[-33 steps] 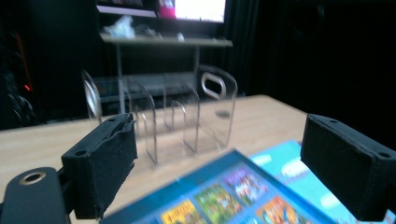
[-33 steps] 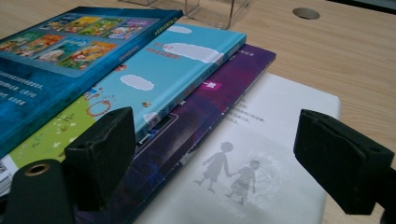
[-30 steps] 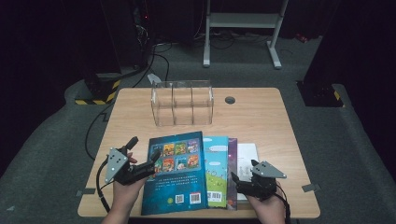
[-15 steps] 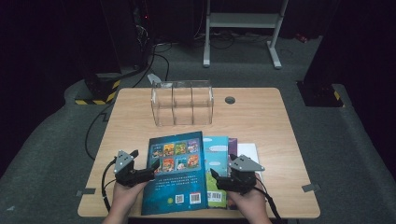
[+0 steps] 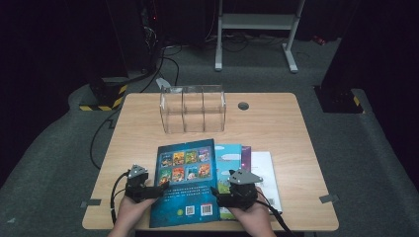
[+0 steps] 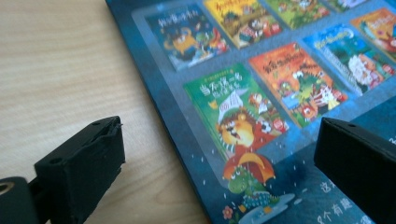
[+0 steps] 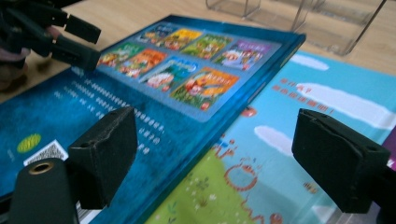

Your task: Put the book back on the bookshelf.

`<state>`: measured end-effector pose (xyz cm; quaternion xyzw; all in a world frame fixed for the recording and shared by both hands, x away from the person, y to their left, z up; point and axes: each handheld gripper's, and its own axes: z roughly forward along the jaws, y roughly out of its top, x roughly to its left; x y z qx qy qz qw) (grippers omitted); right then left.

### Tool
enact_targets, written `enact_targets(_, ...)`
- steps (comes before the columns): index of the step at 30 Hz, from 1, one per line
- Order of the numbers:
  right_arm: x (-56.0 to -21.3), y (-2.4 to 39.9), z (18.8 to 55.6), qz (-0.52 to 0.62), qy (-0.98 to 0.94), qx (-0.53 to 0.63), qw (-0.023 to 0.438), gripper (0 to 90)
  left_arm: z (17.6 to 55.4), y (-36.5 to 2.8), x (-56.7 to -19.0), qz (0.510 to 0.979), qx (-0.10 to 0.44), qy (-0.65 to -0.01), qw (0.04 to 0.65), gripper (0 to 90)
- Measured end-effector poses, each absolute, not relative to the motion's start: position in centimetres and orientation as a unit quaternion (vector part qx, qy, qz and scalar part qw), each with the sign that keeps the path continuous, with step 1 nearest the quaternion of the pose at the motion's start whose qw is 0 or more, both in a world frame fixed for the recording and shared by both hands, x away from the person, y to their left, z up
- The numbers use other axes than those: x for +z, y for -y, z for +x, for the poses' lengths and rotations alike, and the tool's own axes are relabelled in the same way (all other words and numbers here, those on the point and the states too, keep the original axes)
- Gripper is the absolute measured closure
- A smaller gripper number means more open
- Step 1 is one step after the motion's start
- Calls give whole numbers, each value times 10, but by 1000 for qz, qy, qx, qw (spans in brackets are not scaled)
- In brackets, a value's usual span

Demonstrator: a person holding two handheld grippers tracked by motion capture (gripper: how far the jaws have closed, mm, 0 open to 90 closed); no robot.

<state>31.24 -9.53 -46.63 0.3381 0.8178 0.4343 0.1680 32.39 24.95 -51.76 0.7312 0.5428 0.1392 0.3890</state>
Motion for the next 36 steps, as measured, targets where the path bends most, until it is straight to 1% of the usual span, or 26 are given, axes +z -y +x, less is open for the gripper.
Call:
enact_targets(3,-468,98,310,340,-818,433,167,164,325,-249,-520,732,126,-549,384,19)
enact_targets(5,-468,101,310,345,-817,433,163,162,326,-251,-521,725,108,-557,390,19)
enact_targets(6,-468,102,310,347,-817,431,163,156,326,-251,-521,724,108,-557,391,22)
enact_targets(8,-468,104,311,348,-819,427,163,136,325,-250,-521,729,100,-547,398,44)
enact_targets(11,-469,109,311,352,-817,425,166,131,325,-244,-522,735,87,-534,408,68)
enact_targets(14,-470,114,313,358,-813,427,166,128,325,-241,-522,739,93,-533,402,33)
enact_targets(20,-472,121,313,369,-810,425,165,130,324,-241,-522,740,93,-531,402,34)
enact_targets(25,-474,125,313,374,-805,427,175,141,324,-240,-521,737,97,-534,402,39)
enact_targets(28,-473,127,312,382,-801,430,168,142,324,-240,-521,737,97,-534,402,42)
enact_targets(31,-474,128,313,381,-800,431,170,147,322,-238,-520,737,100,-528,411,97)
enact_targets(36,-474,129,313,382,-799,432,170,149,321,-232,-519,742,101,-513,420,153)
